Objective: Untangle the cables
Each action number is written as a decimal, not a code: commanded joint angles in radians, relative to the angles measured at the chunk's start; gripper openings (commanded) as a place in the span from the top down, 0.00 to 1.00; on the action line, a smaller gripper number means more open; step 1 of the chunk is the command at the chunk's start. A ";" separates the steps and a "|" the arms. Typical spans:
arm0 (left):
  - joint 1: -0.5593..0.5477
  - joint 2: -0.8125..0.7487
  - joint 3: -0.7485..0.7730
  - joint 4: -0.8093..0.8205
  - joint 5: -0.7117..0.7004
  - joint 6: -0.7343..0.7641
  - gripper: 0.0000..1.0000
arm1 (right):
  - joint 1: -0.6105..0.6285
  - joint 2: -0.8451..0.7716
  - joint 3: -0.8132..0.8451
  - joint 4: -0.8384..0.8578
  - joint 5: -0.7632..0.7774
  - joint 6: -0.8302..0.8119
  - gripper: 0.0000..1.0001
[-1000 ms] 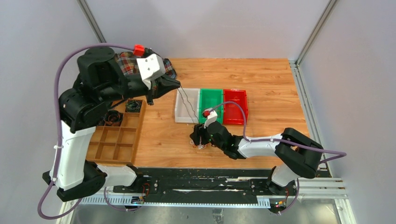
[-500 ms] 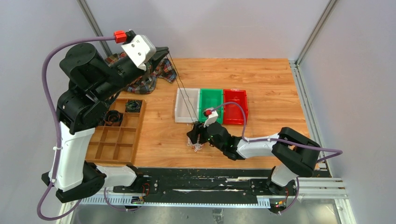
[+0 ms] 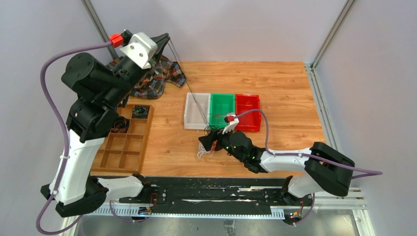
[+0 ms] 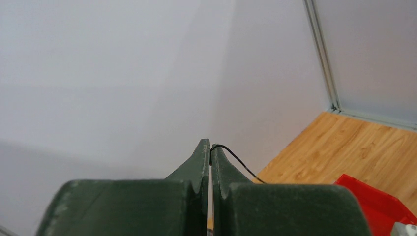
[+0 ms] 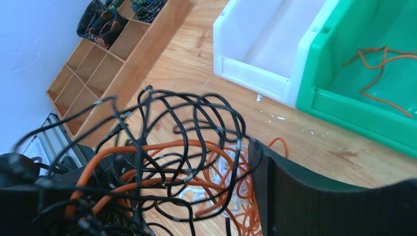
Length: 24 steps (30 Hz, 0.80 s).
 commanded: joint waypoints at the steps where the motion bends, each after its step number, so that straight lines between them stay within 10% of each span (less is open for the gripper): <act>1: 0.006 -0.129 -0.123 0.166 -0.040 0.029 1.00 | -0.004 -0.082 -0.033 -0.086 0.019 -0.060 0.25; 9: 0.006 -0.213 -0.326 -0.030 0.096 -0.046 1.00 | -0.007 -0.206 0.035 -0.132 -0.065 -0.111 0.23; 24: 0.006 -0.167 -0.130 -0.047 0.114 -0.003 1.00 | -0.013 -0.199 0.030 -0.175 -0.062 -0.100 0.37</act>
